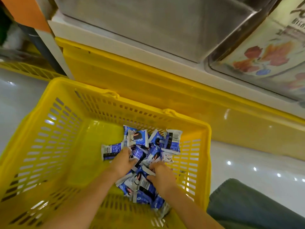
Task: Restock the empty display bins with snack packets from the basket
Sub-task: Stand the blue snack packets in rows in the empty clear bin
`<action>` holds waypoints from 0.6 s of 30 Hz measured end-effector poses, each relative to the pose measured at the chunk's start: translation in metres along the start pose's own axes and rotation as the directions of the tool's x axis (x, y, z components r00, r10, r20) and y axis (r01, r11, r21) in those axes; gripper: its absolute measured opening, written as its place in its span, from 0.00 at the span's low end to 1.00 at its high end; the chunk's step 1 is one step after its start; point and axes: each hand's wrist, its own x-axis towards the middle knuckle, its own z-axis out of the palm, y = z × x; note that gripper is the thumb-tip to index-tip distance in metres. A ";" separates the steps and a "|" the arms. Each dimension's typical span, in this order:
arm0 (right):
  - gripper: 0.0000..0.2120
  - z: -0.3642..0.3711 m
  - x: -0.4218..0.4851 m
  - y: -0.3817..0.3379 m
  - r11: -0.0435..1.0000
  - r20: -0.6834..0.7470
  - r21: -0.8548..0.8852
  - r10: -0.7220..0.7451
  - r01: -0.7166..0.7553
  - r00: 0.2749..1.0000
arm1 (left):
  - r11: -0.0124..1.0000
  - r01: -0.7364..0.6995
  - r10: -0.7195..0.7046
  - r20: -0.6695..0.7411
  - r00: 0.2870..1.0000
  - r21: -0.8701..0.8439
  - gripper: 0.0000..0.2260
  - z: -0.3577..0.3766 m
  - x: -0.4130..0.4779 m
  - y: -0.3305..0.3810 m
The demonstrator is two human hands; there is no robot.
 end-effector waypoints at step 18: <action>0.06 -0.082 -0.025 -0.011 0.801 -0.327 0.586 0.094 0.123 0.940 | 0.820 0.114 -0.143 -0.009 0.990 -0.562 0.07 -0.027 -0.058 0.046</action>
